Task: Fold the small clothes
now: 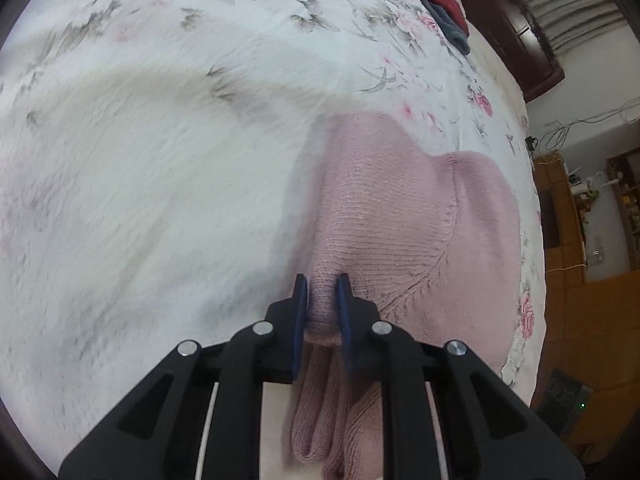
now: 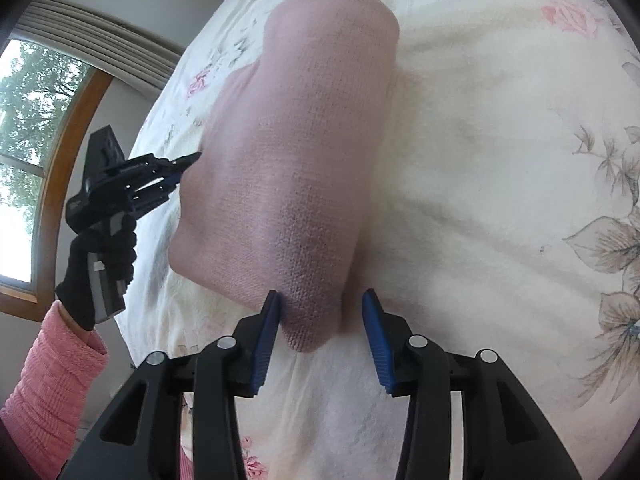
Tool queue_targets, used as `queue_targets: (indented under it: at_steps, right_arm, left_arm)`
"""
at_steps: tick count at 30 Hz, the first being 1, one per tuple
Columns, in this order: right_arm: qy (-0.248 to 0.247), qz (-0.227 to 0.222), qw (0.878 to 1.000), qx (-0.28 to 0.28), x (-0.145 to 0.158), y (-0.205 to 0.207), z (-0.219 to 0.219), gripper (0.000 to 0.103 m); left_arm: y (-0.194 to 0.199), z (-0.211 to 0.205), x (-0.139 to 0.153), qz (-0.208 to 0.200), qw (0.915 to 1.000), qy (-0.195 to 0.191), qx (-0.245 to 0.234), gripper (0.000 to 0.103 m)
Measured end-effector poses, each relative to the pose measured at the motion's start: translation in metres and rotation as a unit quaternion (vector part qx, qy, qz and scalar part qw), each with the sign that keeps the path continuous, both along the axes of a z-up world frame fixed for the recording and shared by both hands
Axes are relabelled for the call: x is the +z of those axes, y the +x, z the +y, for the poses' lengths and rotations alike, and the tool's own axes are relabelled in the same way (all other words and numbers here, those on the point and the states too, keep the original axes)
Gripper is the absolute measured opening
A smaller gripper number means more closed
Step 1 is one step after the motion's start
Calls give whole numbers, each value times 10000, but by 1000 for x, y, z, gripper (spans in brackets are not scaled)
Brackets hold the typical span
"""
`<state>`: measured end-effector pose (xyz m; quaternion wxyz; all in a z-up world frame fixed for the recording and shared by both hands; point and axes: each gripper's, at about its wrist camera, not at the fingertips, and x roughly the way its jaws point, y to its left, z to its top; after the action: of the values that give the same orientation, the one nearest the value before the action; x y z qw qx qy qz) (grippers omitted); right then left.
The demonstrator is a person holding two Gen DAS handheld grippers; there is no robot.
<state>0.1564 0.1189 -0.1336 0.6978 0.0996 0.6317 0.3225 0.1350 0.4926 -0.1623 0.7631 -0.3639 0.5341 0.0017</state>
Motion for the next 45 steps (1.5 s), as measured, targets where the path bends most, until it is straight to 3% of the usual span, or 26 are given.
queue_targets:
  at_steps: [2,4,5,6,10,13,16,20,26,27,30,32,33,40,45]
  right_arm:
    - [-38,-22,10000,22,1,1,2,44]
    - [-12,-45,10000,32,5,3,3,44]
    - [17,-45,10000,-1,7,6,1,44]
    - [48,-58,10000,-26,9,7,1,46]
    - [349,-80,9991,-210,17,24,-5,55]
    - [495,-29,9982,-332,17,40,-7,66]
    - [787,157,9955,-501,10,61,-8,67]
    - [995,347,9927,-594,-2,81,-4,76]
    - [1389,883,9843,-636,-38,102,16,88]
    - [1492,950,9819,-675,-42,103,17,87]
    - [1581,961,9799,-749,-46,105,23,76]
    - [1643,902,9796,-730,-39,102,22,62]
    - [1719,894,9783,-728,-35,100,18,60]
    - [1956,612,9771,-577,17,74,-7,57]
    - [2071,439,9757,-572,60,46,-66,57]
  left_arm:
    - [-1,1,3,-55,9999,-111,-44,20]
    - [-2,3,10,-153,9998,-110,-104,35]
    - [-2,3,13,-183,9997,-71,-118,53]
    - [-3,5,17,-244,9996,-38,-126,62]
    - [1,7,11,-222,9991,-176,-306,73]
    - [8,4,-4,-55,9986,-233,-464,74]
    - [17,2,-14,-275,9971,-498,-500,74]
    - [35,-12,-25,-391,9921,-858,-827,74]
    - [53,-33,-33,-547,9878,-995,-1067,76]
    - [55,-36,-34,-547,9878,-967,-1094,75]
    - [53,-37,-31,-620,9874,-990,-1064,52]
    - [48,-37,-26,-716,9861,-1091,-1025,47]
    - [46,-39,-23,-753,9856,-1122,-1014,45]
    - [25,-76,25,-1191,9749,-1449,-1203,39]
    - [0,-125,64,-1485,9620,-1839,-1371,39]
